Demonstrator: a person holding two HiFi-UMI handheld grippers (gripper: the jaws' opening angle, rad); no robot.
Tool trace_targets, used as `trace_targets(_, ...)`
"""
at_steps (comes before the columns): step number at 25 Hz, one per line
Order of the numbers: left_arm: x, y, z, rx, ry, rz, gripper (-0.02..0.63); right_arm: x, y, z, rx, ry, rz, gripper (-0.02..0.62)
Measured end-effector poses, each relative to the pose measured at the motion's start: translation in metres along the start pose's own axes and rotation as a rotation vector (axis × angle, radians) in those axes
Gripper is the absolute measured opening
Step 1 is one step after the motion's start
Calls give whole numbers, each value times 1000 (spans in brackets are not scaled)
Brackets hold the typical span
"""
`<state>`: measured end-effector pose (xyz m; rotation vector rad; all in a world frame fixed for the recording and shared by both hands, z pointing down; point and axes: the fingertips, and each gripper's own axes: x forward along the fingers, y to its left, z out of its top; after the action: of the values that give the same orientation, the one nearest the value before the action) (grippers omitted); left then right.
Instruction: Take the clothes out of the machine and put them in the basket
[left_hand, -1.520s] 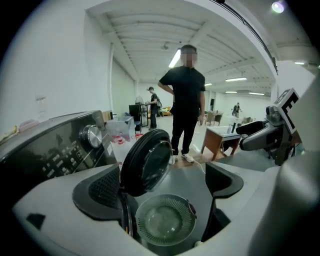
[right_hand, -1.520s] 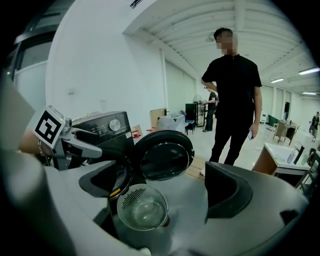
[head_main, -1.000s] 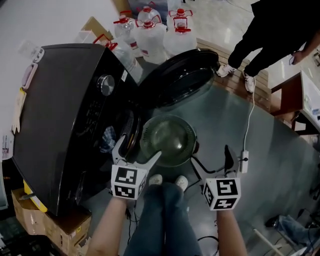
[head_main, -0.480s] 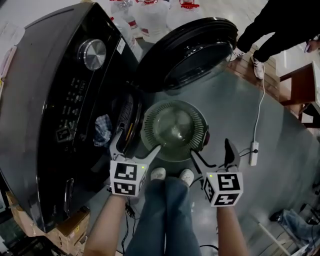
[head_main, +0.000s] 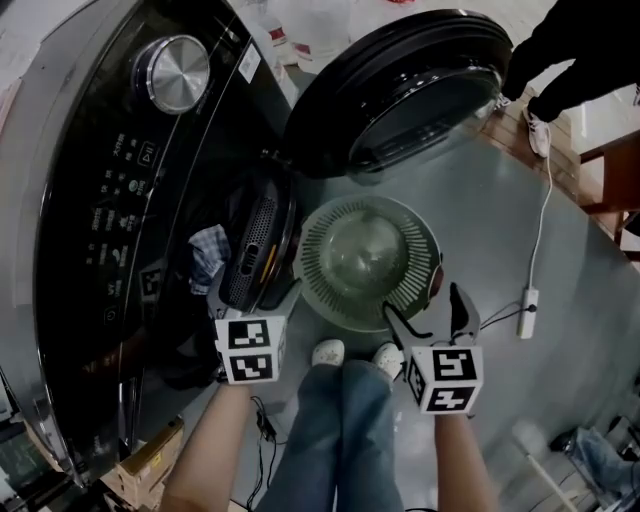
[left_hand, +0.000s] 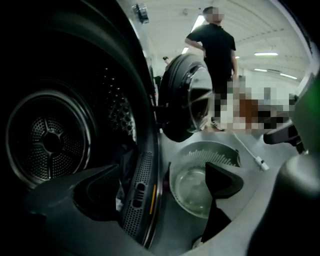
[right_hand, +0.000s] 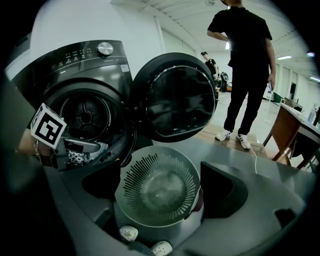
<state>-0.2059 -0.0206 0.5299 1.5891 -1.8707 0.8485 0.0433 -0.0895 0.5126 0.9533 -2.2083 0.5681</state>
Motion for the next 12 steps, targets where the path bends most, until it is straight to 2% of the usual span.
trace_targets(6, 7, 70, -43, -88, 106, 252, 535, 11, 26, -20, -15, 43, 47, 489)
trace_targets(9, 16, 90, -65, -141, 167, 304, 535, 15, 34, -24, -19, 48, 58, 486)
trace_targets(12, 23, 105, -84, -127, 221, 363, 535, 21, 37, -31, -7, 61, 53, 482)
